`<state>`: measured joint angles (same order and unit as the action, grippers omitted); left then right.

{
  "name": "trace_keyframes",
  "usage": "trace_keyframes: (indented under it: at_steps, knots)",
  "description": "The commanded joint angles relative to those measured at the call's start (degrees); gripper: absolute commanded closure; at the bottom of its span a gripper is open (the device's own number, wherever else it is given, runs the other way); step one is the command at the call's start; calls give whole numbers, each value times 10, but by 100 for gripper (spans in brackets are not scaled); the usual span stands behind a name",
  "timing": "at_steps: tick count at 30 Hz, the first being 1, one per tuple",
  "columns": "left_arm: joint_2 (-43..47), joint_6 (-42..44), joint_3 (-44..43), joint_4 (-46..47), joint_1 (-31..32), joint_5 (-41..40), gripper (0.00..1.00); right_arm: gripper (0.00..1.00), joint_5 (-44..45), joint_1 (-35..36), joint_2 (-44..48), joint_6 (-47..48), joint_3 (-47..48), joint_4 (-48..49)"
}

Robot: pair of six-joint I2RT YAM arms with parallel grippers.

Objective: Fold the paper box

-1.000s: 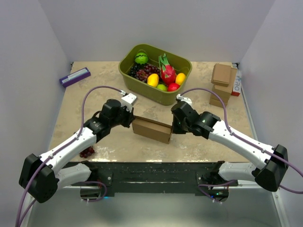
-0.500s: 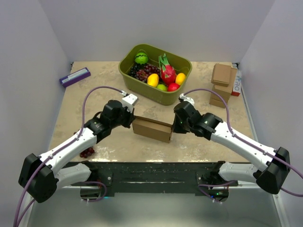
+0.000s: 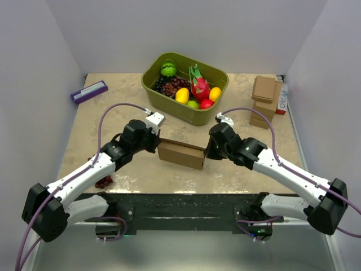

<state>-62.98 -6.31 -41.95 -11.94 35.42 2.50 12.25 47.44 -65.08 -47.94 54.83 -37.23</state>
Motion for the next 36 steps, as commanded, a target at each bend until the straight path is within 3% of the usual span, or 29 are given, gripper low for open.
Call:
trace_keyframes:
  at_steps: [1,23,26,30,33,36]
  knots:
    - [0,2,2,-22,21,46,89,100,-28,4,1,-22,4,86]
    - [12,-1,-2,-18,21,57,88,100,16,25,-14,-8,-20,21]
    - [27,-3,-4,-9,21,61,79,100,32,25,-10,-9,-17,8]
    - [52,-13,-12,-7,20,58,53,100,37,25,-5,-9,-14,5]
    - [69,-16,-18,-19,18,51,41,100,42,26,-5,-7,-8,-3]
    - [81,-21,-21,-34,13,46,33,100,44,25,-3,-5,-5,-5]
